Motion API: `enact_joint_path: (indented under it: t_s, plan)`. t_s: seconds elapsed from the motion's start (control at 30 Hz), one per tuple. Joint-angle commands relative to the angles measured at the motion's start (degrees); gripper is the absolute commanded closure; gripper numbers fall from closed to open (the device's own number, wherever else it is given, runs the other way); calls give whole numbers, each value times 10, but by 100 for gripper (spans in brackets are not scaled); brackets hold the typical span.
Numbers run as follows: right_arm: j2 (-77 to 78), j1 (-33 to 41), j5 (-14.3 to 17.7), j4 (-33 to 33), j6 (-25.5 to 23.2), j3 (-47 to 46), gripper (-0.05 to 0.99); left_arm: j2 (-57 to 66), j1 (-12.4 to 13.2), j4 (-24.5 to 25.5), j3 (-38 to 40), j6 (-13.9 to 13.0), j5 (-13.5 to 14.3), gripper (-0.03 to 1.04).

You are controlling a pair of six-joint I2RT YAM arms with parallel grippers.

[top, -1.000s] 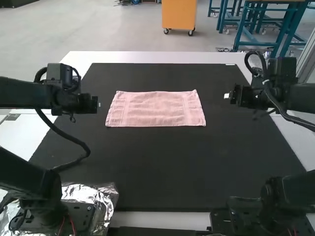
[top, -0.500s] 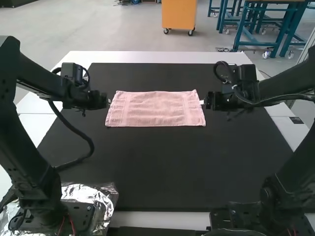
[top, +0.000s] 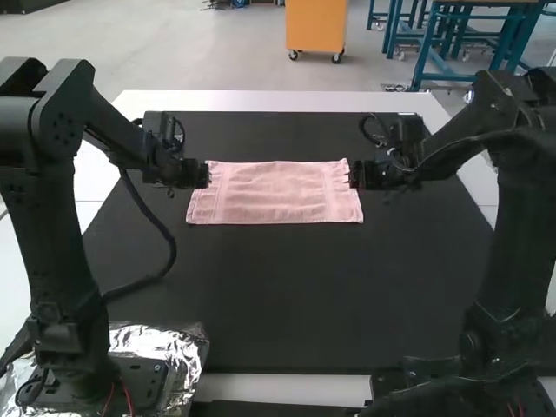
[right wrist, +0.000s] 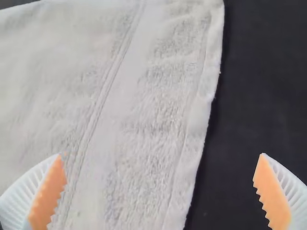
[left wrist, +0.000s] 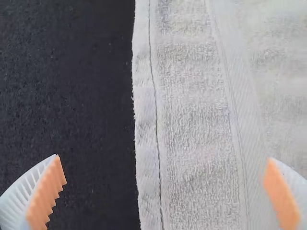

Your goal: Fold the towel.

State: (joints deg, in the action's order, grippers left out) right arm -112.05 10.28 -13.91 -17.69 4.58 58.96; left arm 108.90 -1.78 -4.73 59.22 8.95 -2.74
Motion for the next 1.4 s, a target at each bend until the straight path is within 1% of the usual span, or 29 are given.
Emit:
enact_joint_path:
  t_s: [0.0,0.07,0.13,0.23,0.4,0.67,0.83,0.9,1.17,1.23,1.37]
  plan:
    - [-29,4,5,-4,15,47,3,22,-1,-10,38,-10,19,4]
    - [-53,4,6,-5,16,70,3,41,-1,-13,57,-10,29,4]
    - [-77,4,5,-5,17,93,3,60,2,-12,76,-10,33,4]
    - [-108,3,5,-3,25,128,3,84,6,-8,104,-18,34,4]
    - [-148,3,5,-4,29,173,3,116,8,-5,141,-21,34,5]
    - [-195,2,5,10,36,240,3,150,12,2,177,-26,36,5]
    - [-221,1,8,38,39,276,3,168,13,8,194,-32,37,5]
    - [-231,1,20,53,44,292,3,173,13,13,201,-33,37,5]
    - [-259,3,24,86,46,330,3,196,13,17,231,-31,37,6]
    - [-265,4,33,90,46,335,3,204,13,23,240,-31,37,6]
    - [-274,4,38,107,47,346,3,217,13,35,253,-26,37,6]
